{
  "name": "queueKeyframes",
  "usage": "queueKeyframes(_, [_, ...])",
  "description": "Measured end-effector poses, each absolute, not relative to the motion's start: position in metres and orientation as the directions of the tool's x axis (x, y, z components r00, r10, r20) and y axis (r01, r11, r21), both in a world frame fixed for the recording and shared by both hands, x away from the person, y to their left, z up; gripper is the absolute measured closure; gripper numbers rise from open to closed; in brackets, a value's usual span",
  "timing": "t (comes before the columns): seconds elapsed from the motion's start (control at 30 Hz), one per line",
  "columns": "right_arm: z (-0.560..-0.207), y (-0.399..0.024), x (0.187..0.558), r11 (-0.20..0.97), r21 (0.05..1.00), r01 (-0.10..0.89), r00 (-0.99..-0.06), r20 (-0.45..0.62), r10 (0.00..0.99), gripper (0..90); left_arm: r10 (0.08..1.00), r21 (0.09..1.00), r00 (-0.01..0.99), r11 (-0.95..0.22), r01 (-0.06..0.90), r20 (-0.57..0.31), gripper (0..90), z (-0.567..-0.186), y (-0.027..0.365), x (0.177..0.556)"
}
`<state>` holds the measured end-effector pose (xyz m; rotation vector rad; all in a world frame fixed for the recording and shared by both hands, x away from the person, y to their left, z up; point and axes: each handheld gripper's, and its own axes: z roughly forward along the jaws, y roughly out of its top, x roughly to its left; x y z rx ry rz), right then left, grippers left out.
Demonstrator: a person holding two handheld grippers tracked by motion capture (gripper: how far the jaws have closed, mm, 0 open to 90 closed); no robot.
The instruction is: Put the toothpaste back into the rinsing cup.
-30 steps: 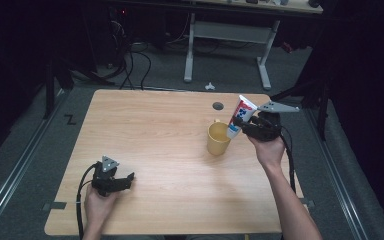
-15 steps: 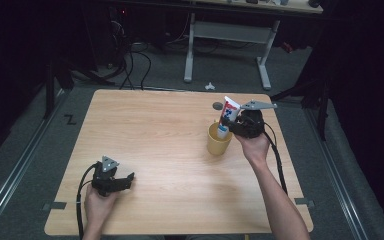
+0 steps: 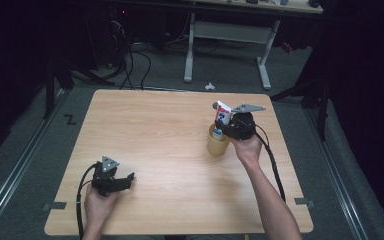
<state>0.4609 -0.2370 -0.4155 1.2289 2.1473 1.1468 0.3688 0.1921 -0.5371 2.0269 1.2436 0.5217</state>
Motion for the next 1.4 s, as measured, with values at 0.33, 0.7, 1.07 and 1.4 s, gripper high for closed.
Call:
queueKeyframes(0.33, [-0.429, -0.240, 0.462, 0.263, 0.802, 0.536, -0.505, 0.055, 0.861, 64.9, 0.888, 0.734, 0.459, -0.301, 0.609, -0.017, 19.2, -0.537, 0.192, 0.369])
queueKeyframes(0.7, [-0.439, -0.239, 0.464, 0.292, 0.778, 0.556, -0.502, 0.035, 0.864, 64.6, 0.888, 0.734, 0.459, -0.302, 0.608, -0.016, 19.2, -0.537, 0.192, 0.369])
queueKeyframes(1.07, [-0.446, -0.235, 0.467, 0.316, 0.760, 0.568, -0.509, 0.023, 0.860, 64.2, 0.889, 0.734, 0.458, -0.301, 0.609, -0.016, 19.2, -0.537, 0.192, 0.369])
queueKeyframes(1.4, [-0.454, -0.236, 0.468, 0.318, 0.746, 0.585, -0.501, 0.024, 0.865, 63.8, 0.889, 0.734, 0.458, -0.301, 0.609, -0.016, 19.2, -0.537, 0.192, 0.369])
